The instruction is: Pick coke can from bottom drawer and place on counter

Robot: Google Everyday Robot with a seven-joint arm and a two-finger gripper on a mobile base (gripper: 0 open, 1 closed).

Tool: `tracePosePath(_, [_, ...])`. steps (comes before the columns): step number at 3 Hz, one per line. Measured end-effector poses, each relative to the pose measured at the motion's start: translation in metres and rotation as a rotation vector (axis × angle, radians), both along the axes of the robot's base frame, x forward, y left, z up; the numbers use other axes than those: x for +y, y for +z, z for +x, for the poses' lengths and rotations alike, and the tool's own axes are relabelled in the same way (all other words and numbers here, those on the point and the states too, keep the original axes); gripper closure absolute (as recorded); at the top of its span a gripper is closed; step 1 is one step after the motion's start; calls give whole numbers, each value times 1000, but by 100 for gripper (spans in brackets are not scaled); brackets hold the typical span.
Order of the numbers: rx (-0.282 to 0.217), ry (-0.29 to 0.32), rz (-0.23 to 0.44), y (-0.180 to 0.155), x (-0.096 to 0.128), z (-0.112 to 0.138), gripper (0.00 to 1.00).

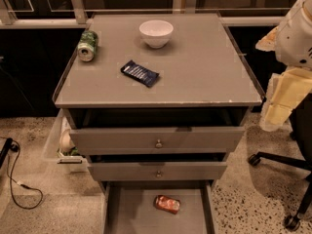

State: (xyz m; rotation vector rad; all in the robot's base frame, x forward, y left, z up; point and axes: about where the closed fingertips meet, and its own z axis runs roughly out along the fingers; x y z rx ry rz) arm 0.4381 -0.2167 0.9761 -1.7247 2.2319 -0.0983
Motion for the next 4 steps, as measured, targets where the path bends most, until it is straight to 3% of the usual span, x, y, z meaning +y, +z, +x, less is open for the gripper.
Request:
tracePosePath(1, [-12,2,2,0,-2,-2,0])
tracePosePath(2, [-17,27,8,-26,-3,-10,0])
tracePosePath(4, [4,142,67,-144,-6,-37,0])
